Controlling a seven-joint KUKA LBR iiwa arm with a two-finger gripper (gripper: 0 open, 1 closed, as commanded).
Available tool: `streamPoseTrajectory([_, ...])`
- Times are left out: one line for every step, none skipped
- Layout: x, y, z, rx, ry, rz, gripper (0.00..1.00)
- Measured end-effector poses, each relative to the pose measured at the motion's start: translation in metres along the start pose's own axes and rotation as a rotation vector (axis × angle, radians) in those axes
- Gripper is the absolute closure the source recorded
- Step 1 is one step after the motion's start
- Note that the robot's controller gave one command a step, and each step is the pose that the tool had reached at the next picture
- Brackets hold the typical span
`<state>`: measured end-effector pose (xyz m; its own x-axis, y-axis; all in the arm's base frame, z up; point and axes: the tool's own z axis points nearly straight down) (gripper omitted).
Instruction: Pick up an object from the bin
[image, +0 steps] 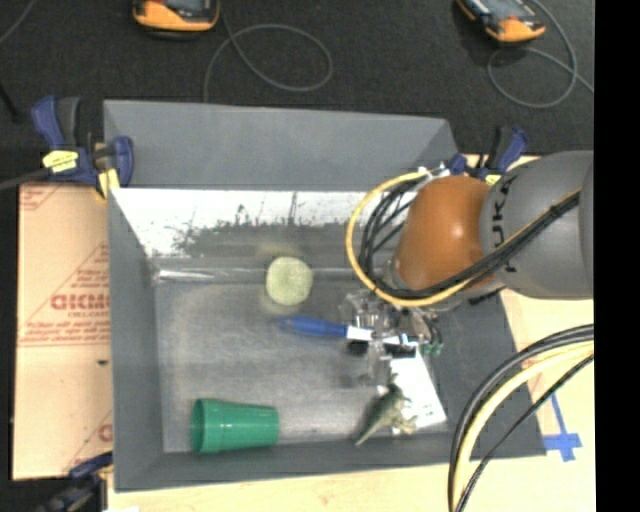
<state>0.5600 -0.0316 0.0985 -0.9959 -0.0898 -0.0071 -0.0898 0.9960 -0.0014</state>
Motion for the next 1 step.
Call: streamPoseTrajectory([-0.0425, -0.0193, 0.0272, -0.003, 0.004, 0.036, 1.00])
